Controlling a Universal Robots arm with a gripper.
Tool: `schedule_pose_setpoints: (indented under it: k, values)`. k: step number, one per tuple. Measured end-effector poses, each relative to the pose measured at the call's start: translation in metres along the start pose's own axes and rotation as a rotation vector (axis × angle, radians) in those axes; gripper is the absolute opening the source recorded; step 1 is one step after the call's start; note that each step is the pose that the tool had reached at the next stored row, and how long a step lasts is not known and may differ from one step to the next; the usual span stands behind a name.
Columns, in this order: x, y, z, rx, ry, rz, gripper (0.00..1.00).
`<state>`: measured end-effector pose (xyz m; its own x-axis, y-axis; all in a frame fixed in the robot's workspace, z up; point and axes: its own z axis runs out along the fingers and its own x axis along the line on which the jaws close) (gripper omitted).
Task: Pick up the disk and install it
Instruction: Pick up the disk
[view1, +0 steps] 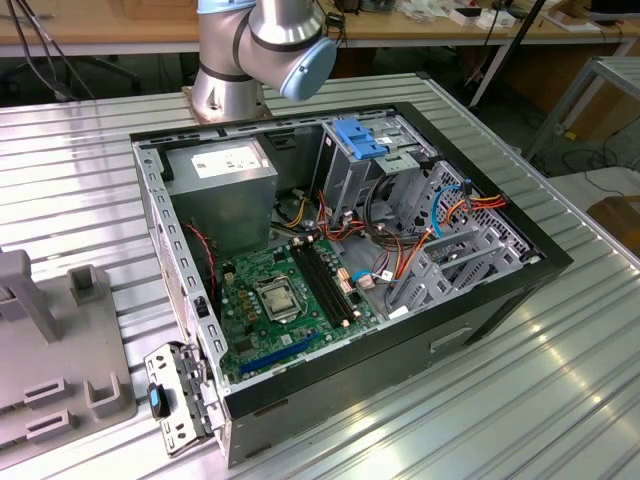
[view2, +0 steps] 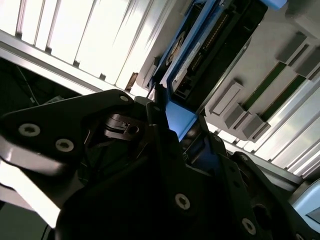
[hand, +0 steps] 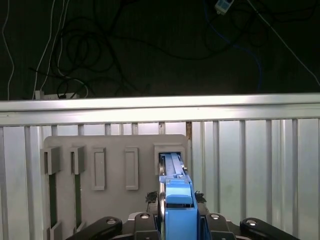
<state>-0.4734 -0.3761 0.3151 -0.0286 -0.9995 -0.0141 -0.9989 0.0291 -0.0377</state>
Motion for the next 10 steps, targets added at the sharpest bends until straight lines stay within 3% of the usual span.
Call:
schedule_pose_setpoints:
  k: [10]
  values:
    - [-0.0001, -0.0003, -0.0067, 0.0003, 0.0036, 0.0, 0.37]
